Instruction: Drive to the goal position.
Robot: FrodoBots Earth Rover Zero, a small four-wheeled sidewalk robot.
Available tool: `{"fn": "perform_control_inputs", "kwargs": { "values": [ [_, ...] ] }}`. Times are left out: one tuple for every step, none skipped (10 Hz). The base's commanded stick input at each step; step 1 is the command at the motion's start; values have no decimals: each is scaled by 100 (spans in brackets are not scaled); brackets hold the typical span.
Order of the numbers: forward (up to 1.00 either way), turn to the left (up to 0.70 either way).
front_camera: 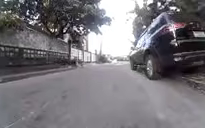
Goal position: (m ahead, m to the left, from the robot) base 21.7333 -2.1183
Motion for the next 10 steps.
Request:
{"fn": "perform_control_inputs", "kwargs": {
  "values": [
    [99, -1],
    [99, -1],
    [99, -1],
    [99, -1],
    [99, -1],
    [99, -1],
    [99, -1],
    [99, -1],
    [99, -1],
    [99, -1]
  ]
}}
